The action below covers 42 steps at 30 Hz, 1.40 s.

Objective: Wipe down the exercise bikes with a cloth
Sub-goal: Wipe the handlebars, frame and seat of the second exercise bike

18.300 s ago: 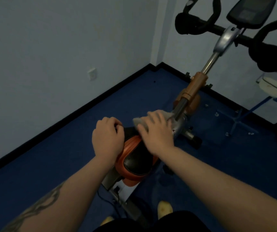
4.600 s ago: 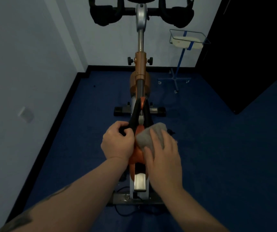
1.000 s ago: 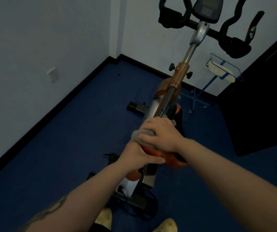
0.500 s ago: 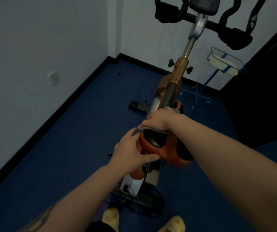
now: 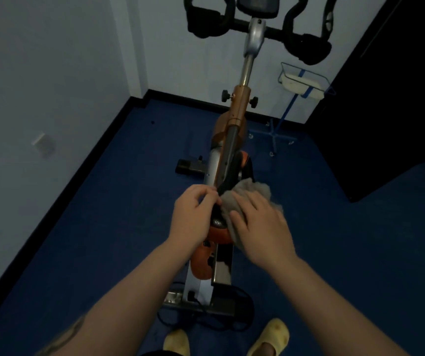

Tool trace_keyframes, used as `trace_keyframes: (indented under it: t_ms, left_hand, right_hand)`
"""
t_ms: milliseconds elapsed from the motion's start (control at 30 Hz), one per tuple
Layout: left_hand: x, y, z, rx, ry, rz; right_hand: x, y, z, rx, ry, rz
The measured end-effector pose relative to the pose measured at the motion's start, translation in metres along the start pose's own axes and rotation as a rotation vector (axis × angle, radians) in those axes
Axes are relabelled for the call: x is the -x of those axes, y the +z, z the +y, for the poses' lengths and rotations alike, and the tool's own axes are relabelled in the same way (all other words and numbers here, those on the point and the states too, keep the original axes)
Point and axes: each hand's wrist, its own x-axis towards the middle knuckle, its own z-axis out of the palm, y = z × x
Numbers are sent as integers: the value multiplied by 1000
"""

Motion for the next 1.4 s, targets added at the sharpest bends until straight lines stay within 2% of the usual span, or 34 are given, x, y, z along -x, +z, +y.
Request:
trace_keyframes:
  t_ms: [200, 300, 433, 500, 633, 833, 933, 1033, 1100, 1167, 1300, 1400]
  left_hand:
    - [-34, 32, 8, -337, -137, -64]
    - [-32, 38, 1, -530, -121, 13]
    - [-33, 42, 2, -585, -122, 36]
    - [-33, 42, 2, -600, -111, 31]
    - [-31, 37, 2, -580, -97, 29]
    - [-30, 37, 0, -551, -87, 47]
    - [-32, 39, -1, -574, -91, 67]
    - [-31, 39, -1, -577, -97, 93]
    - [-31, 39, 0, -559, -106, 103]
    - [-30, 38, 1, -541, -104, 113]
    - [-29, 40, 2, -554, -112, 142]
    - [-31, 42, 4, -584, -139, 177]
  right_hand:
    - [-34, 0, -8, -95, 360, -55]
    - [-3, 10, -9, -23, 315, 61]
    - [23, 19, -4, -63, 263, 115]
    - [-6, 15, 4, -142, 368, 85]
    - [-53, -3, 16, -313, 477, -98]
    - [-1, 13, 2, -136, 317, 62]
    - [-30, 13, 6, -119, 363, 25]
    - [-82, 10, 11, -212, 428, -86]
    - [-104, 9, 12, -265, 468, -99]
    - [-102, 10, 15, -265, 432, -108]
    - [-63, 16, 30, -202, 199, -61]
    - [-81, 15, 32, -227, 235, -81]
